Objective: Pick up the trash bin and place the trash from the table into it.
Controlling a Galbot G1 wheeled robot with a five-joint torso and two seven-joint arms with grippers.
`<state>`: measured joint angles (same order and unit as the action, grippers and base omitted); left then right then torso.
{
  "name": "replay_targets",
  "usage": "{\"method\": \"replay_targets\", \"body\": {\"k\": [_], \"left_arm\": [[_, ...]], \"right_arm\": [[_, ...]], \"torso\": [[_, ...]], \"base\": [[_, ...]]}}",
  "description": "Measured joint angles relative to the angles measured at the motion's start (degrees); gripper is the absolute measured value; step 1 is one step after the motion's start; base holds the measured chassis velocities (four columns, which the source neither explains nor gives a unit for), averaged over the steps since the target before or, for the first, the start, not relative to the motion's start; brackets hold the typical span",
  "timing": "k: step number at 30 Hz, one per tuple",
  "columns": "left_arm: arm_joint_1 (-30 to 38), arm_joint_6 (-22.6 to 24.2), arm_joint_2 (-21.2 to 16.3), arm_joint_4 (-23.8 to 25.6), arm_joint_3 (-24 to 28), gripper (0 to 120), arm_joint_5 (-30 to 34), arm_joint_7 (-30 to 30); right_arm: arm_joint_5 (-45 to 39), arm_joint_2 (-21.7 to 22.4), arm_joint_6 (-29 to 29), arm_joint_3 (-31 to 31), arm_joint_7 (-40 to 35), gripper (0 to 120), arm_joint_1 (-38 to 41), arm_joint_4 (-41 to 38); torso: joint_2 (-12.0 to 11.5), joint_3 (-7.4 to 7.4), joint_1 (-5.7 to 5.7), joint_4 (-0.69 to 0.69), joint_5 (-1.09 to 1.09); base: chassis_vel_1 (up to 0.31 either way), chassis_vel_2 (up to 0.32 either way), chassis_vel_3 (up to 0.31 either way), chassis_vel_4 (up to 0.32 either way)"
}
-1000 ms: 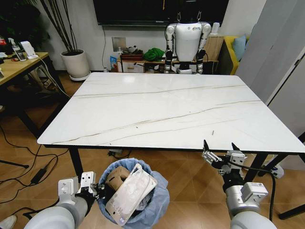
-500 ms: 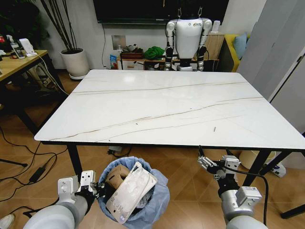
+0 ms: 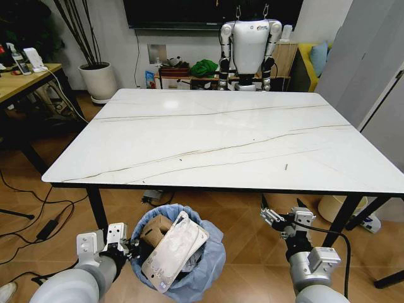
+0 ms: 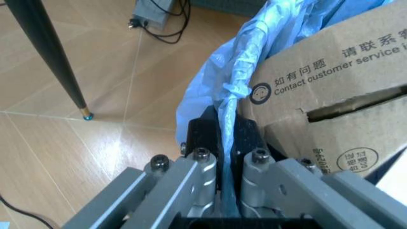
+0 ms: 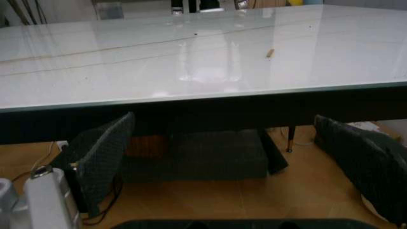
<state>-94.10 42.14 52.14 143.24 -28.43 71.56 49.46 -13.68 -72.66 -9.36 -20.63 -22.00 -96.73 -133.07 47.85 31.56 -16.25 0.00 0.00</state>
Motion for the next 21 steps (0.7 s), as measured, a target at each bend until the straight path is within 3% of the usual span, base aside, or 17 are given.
{"method": "replay_targets", "body": {"k": [21], "left_arm": [[0.88,0.00,-0.45,-0.66,-1.03,0,-1.21,-0.81]], "right_arm": [[1.53,-0.55,1.80,-2.62,0.58,100,-0.59,1.09]], "torso": [[-5.42,-3.18,2.22,0.00,0.00]], "base": [[0.000,0.000,0.000,0.000]]}}
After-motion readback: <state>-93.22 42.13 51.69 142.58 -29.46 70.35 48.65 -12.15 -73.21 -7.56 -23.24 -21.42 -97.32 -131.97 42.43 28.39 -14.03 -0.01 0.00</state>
